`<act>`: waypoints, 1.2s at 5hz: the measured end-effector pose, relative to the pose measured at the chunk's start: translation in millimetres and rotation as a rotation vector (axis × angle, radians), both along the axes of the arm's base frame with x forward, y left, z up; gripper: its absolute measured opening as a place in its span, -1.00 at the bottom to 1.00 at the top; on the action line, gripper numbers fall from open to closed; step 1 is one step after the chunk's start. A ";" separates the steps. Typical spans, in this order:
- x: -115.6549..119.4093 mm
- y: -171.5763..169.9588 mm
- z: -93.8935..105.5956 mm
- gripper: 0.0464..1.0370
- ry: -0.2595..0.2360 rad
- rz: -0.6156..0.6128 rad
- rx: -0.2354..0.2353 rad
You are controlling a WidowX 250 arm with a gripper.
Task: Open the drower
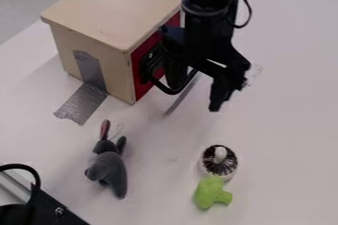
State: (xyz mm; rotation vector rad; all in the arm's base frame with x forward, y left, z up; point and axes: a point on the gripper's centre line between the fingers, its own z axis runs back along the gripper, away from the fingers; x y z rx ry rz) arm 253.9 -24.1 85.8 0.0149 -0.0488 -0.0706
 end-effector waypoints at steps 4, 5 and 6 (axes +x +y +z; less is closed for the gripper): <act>52.2 26.8 -50.2 0.80 0.045 -0.024 0.046; 53.8 27.2 -61.3 0.29 0.060 -0.024 0.049; 54.0 22.2 -63.7 -0.34 0.061 -0.017 0.038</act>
